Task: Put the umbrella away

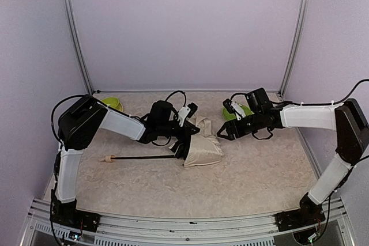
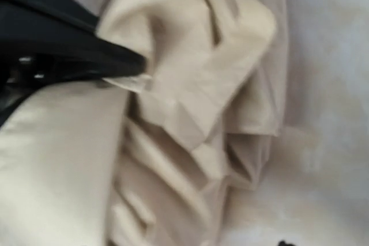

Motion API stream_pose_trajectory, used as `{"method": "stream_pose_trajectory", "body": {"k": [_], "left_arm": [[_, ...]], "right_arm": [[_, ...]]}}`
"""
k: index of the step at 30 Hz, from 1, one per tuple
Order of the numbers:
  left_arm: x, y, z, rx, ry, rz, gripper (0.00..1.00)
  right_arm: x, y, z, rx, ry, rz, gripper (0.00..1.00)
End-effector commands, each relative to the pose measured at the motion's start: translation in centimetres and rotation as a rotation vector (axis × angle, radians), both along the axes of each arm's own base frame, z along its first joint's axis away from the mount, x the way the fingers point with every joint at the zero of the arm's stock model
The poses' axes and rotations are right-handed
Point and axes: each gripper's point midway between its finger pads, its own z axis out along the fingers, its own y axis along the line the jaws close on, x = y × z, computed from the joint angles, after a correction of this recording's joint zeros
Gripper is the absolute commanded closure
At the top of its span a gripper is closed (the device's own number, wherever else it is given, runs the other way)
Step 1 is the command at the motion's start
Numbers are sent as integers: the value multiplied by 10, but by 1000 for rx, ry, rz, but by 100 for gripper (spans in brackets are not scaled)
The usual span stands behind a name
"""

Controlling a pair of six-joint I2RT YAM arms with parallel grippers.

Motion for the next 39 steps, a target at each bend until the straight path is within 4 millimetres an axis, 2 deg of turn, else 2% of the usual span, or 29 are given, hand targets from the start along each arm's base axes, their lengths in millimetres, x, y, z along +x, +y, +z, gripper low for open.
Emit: {"method": "stream_pose_trajectory", "body": {"k": [1, 5, 7, 9, 10, 11, 13, 16, 24, 26, 30, 34, 36, 38, 39], "left_arm": [[-6, 2, -10, 11, 36, -44, 100], [-10, 3, -3, -8, 22, -61, 100], [-10, 2, -4, -6, 22, -69, 100], [-8, 4, -6, -4, 33, -63, 100], [-7, 4, -7, -5, 38, -59, 100], [-5, 5, -7, -7, 42, -55, 100], [-4, 6, -6, -12, 47, -55, 100], [0, 7, -7, -16, 62, -51, 100], [5, 9, -11, -21, 84, -55, 100], [5, 9, -11, -23, 89, -59, 100], [6, 9, -11, -26, 94, -61, 100], [10, 12, -10, -35, 101, -52, 100], [13, 13, -9, -35, 98, -45, 100], [17, 15, -6, -38, 91, -33, 100], [19, 16, -5, -41, 89, -26, 100]], "right_arm": [[-22, 12, 14, -128, -120, 111, 31], [-50, 54, 34, -115, -354, 349, 28], [-61, 65, 36, -126, -484, 480, 25], [-71, 73, 31, -161, -610, 610, 19], [-73, 75, 27, -191, -663, 654, 13], [-71, 76, 23, -234, -725, 689, 3], [-66, 74, 9, -329, -793, 736, 0], [-62, 72, -17, -441, -800, 830, 0], [-43, 89, -49, -519, -743, 945, 0], [-39, 90, -63, -541, -709, 958, 0], [-39, 84, -90, -580, -647, 985, 3], [-50, 73, -109, -607, -587, 1029, 5], [-54, 71, -114, -608, -552, 1049, 9], [-55, 70, -117, -611, -520, 1049, 20], [-55, 70, -118, -612, -513, 1048, 30]]}}
